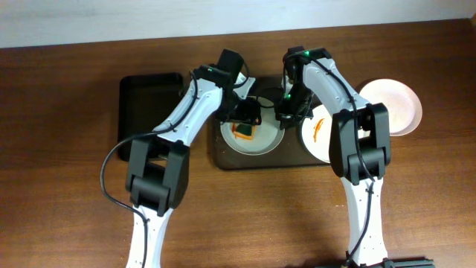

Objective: Clean dirty plates on tray and stack at the side
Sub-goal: 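Scrub the plate held by the right gripper with the left-held sponge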

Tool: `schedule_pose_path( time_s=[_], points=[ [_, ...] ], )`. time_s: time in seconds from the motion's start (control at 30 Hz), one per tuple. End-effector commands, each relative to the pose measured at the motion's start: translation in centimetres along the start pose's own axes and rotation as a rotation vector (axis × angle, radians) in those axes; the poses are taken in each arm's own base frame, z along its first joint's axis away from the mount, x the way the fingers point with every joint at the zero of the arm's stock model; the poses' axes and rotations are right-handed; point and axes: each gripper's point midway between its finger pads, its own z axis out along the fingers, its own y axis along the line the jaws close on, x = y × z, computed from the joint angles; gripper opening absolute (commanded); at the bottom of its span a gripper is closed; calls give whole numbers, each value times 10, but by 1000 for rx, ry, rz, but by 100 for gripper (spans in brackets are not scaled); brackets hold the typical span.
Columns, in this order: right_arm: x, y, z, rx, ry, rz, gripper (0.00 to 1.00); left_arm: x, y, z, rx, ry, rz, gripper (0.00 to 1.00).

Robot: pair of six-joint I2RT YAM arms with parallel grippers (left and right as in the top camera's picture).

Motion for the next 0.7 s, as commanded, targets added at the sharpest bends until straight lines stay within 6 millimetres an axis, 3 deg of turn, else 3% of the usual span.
schedule_pose_path(
  time_s=[0.0,0.13,0.17,0.23,0.27,0.33,0.43,0.5,0.6,0.67],
  points=[
    [2,-5,12,31,16,4,4,7,7,21,-156,27,89,66],
    [2,-5,12,31,16,4,4,16,12,44,-215,65,108,57],
    [2,-5,12,31,16,4,4,18,14,48,-216,75,105,48],
    [1,-5,12,31,13,3,4,17,14,48,-216,70,106,11],
    [1,-5,12,31,12,3,4,16,14,47,-216,69,106,0],
    [0,-5,12,30,9,2,4,12,5,43,-185,56,72,0],
    [0,-5,12,30,9,2,4,0,-33,32,62,42,-112,0],
    [0,-5,12,30,9,3,4,3,-34,36,56,53,-162,0],
    [0,-5,12,30,10,2,4,8,-12,50,-69,58,-162,0],
    [0,-5,12,31,11,3,4,16,25,59,-228,74,-179,0]
  ],
)
